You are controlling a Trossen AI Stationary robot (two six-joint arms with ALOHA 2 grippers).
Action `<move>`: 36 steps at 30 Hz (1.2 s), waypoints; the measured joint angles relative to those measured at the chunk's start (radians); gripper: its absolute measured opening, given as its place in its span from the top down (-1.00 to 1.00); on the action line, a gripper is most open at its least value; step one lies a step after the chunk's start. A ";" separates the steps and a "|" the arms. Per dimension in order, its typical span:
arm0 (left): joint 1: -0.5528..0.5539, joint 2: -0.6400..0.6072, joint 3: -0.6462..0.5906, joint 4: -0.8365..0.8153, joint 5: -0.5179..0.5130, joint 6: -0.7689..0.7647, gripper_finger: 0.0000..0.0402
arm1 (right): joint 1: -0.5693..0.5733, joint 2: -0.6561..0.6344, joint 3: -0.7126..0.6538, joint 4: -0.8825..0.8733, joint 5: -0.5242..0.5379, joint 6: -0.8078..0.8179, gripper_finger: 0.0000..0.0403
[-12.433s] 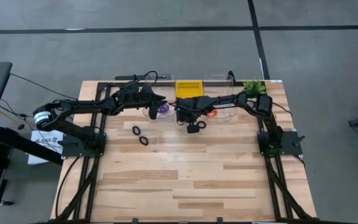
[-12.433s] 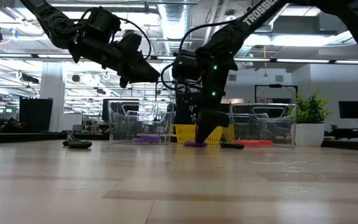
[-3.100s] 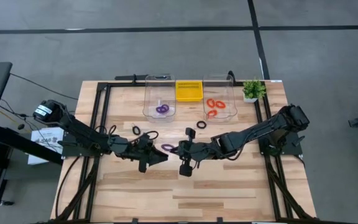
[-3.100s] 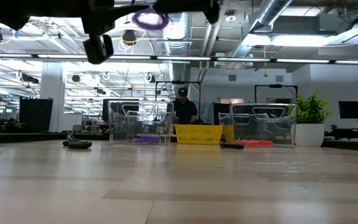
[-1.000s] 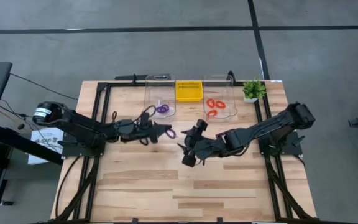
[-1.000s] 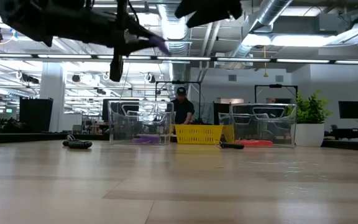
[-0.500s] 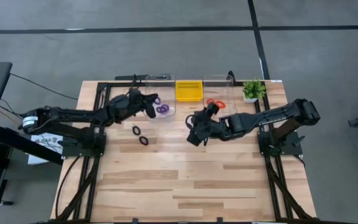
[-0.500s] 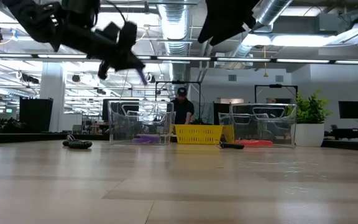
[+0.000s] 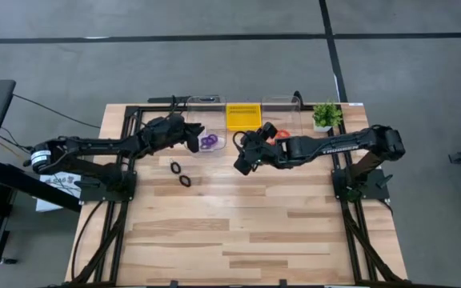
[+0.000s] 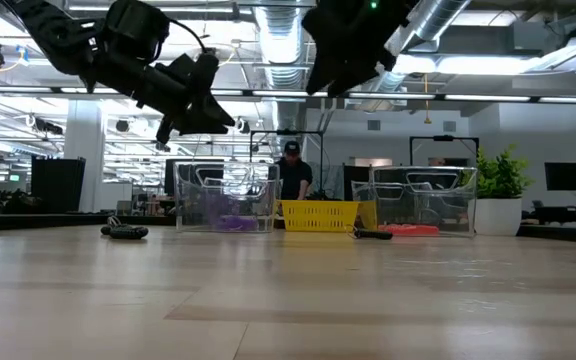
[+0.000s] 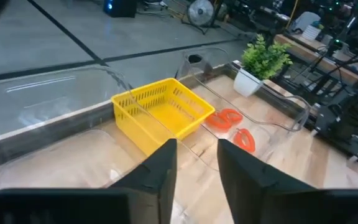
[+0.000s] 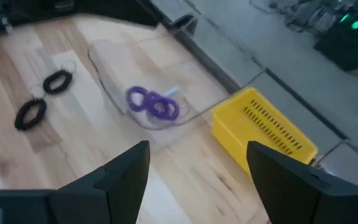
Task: Sort spring keychains
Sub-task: Put the top right black spring keychain into the yellow bin
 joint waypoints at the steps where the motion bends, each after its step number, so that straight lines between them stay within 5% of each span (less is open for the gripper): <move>1: -0.001 0.000 0.000 -0.002 0.002 0.000 0.41 | -0.003 0.008 -0.001 0.006 -0.013 0.000 -0.29; 13: -0.119 0.000 0.000 -0.014 0.080 -0.026 0.30 | 0.037 0.030 0.000 0.008 -0.069 0.066 -0.29; 27: -0.511 0.000 0.000 -0.015 -0.209 -0.034 0.30 | 0.162 0.031 -0.047 -0.043 -0.073 0.112 -0.29; 36: -0.679 0.000 -0.060 -0.012 -0.385 -0.187 0.30 | 0.161 0.031 -0.213 -0.083 -0.206 0.021 -0.29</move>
